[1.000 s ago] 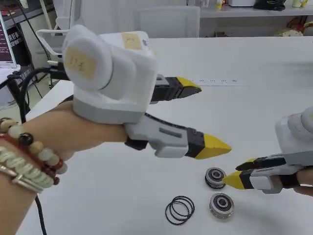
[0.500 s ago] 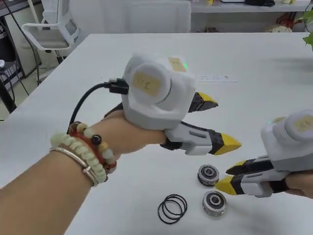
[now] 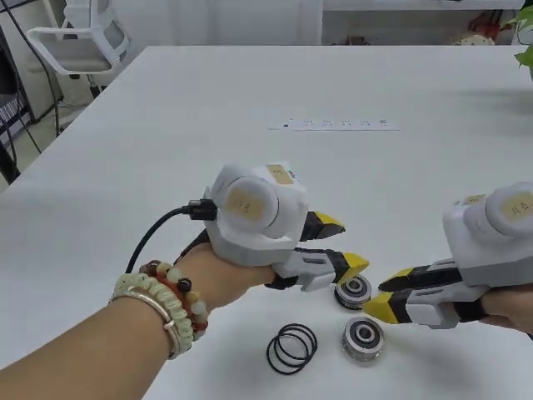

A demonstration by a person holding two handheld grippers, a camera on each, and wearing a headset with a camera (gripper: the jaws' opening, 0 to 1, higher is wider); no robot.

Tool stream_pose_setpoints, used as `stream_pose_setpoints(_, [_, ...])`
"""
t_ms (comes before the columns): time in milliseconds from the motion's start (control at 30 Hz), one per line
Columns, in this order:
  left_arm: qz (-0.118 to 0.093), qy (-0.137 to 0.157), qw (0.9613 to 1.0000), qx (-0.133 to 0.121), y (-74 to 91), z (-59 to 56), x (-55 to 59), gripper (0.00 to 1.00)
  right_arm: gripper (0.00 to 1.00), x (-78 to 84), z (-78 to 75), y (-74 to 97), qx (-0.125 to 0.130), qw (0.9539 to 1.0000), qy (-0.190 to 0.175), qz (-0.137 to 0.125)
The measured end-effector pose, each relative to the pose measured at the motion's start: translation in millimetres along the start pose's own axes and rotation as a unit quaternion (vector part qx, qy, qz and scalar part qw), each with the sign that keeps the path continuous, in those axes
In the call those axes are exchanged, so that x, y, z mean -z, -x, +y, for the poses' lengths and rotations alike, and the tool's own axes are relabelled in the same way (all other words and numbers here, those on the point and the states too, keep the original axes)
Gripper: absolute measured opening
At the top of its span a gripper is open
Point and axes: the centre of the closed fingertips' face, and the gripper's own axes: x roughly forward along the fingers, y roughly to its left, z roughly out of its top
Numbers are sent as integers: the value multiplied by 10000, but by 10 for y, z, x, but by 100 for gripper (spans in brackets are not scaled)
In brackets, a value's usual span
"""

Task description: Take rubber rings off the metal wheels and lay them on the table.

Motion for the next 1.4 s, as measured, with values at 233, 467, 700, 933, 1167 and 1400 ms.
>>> stream_pose_setpoints(233, [400, -34, 9991, 106, -112, -113, 299, 27, 24, -6, 13, -20, -47, 10000, 14, -32])
stream_pose_setpoints(467, [494, 76, 9986, 167, -164, -186, 362, 20, 24, -20, 29, -35, -85, 9999, 99, -61])
stream_pose_setpoints(700, [625, 132, 9978, 178, -174, -195, 422, 17, 22, -17, 47, -48, -91, 9998, 187, -39])
stream_pose_setpoints(933, [618, 330, 9975, 135, -157, -194, 433, 14, 18, -1, 67, -57, -88, 9996, 268, 0])
stream_pose_setpoints(1167, [627, 300, 9975, 157, -143, -217, 441, 14, 10, 29, 62, -39, -25, 9983, 569, 116])
stream_pose_setpoints(1400, [651, 315, 9973, 155, -134, -215, 445, 14, 0, 34, 26, -55, 132, 9967, 767, 231])
